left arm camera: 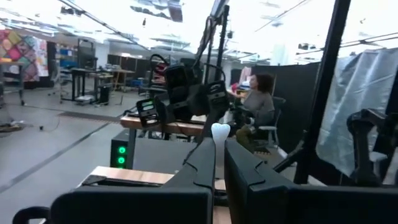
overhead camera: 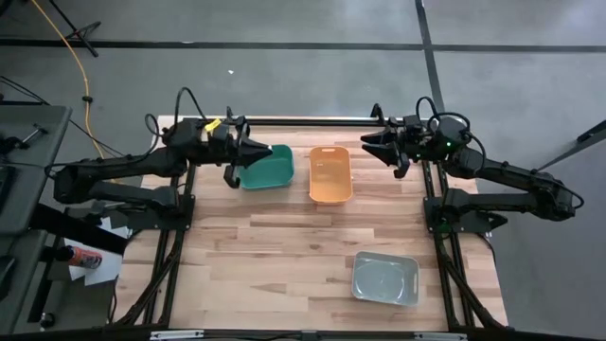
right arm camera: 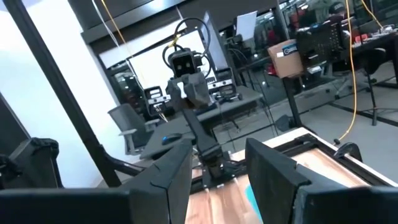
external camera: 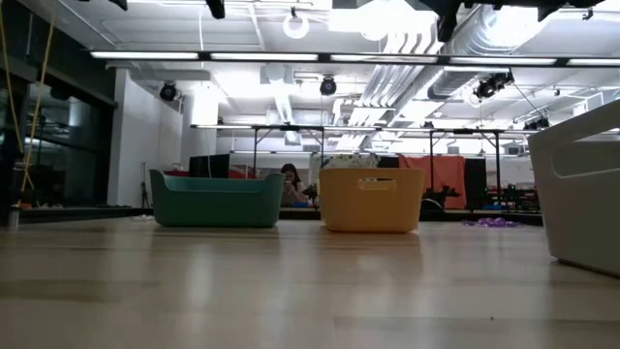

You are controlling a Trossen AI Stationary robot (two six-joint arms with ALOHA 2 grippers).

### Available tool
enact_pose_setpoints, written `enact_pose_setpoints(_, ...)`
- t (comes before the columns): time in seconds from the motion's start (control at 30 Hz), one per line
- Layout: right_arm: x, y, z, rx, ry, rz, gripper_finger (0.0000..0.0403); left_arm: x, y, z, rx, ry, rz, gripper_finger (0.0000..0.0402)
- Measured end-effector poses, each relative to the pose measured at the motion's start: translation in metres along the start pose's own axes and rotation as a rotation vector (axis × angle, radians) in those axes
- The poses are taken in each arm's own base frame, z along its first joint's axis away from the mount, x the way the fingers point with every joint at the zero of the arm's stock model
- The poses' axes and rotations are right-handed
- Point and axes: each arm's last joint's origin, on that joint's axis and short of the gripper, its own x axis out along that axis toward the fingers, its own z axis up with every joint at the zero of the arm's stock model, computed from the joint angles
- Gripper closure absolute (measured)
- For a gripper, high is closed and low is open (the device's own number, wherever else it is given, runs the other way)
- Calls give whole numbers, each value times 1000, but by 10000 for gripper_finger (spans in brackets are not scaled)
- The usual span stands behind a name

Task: Sort Halloween decoration
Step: Put the white bone toy into the yellow bin

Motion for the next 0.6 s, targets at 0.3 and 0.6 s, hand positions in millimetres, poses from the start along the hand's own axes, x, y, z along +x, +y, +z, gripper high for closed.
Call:
enact_pose_setpoints(0.3, 0, 0, 0, 0, 0, 0, 259, 0, 0, 0, -8, -4, 9, 401)
enact_pose_setpoints(0.6, 0, -1, 0, -16, -9, -21, 259, 35, 18, -15, -55, 80, 106, 401)
